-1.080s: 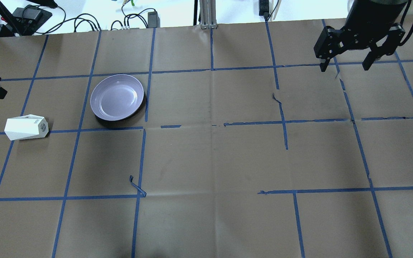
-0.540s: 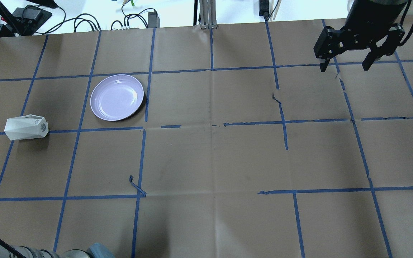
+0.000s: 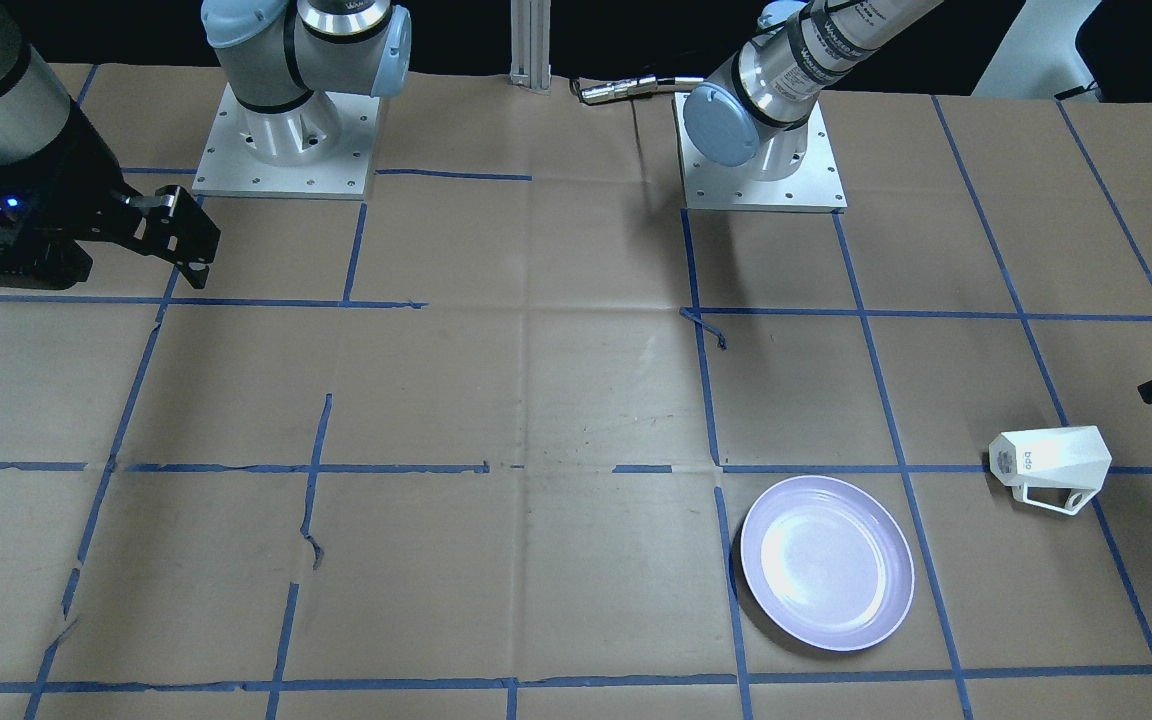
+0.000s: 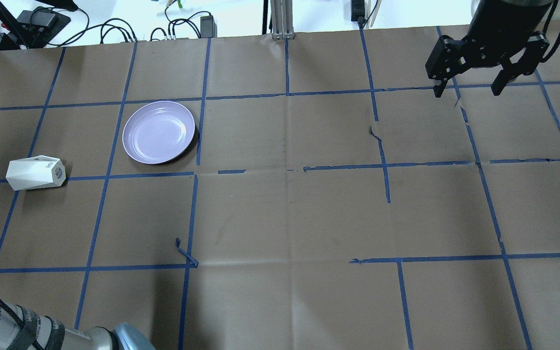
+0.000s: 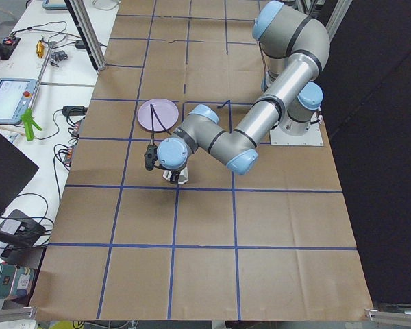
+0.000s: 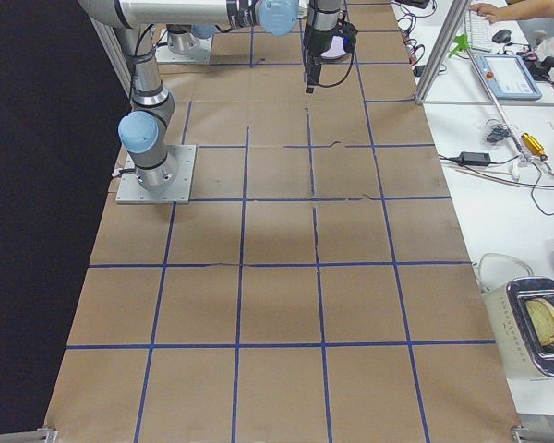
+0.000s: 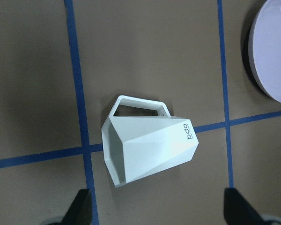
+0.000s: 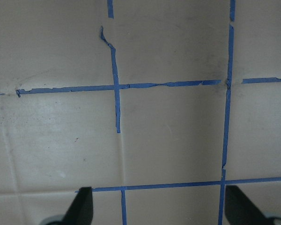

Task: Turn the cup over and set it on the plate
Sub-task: 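Lower the left gripper and grasp the white mug lying on its side, then lift the mug with the left gripper, turning it upright toward the plate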

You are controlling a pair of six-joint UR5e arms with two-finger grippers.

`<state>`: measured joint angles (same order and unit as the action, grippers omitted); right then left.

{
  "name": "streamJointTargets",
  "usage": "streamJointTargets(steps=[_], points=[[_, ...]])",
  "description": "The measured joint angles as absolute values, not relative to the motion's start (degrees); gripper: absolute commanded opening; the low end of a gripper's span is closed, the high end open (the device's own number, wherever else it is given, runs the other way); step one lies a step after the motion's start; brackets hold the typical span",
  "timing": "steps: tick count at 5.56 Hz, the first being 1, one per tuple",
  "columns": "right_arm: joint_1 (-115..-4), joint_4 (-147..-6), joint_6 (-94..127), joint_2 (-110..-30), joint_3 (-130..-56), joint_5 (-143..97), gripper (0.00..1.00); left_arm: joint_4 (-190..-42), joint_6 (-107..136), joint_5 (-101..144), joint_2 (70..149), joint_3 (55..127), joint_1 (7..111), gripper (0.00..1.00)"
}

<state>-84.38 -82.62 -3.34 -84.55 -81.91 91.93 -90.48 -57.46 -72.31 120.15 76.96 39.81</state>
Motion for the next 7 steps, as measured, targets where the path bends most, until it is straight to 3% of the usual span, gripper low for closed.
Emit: streamJointTargets(steps=[2,3,5,6,7], points=[[-84.37,-82.62,-3.34,-84.55,-81.91,91.93,1.0,-91.84,-59.32,-68.57,125.91,76.11,39.5,0.97],[-84.37,-82.62,-3.34,-84.55,-81.91,91.93,1.0,-94.25,-59.93,-67.16,127.94,76.11,39.44,0.88],[-84.37,-82.62,-3.34,-84.55,-81.91,91.93,1.0,-97.74,-62.38,-65.1,129.26,76.35,39.34,0.18],[-84.38,-82.62,-3.34,-84.55,-81.91,91.93,1.0,-98.03,-63.18,-64.79,129.11,76.42,39.35,0.0],[-84.37,-82.62,-3.34,-84.55,-81.91,91.93,1.0,-98.05,-63.21,-64.74,128.65,76.43,39.44,0.0]])
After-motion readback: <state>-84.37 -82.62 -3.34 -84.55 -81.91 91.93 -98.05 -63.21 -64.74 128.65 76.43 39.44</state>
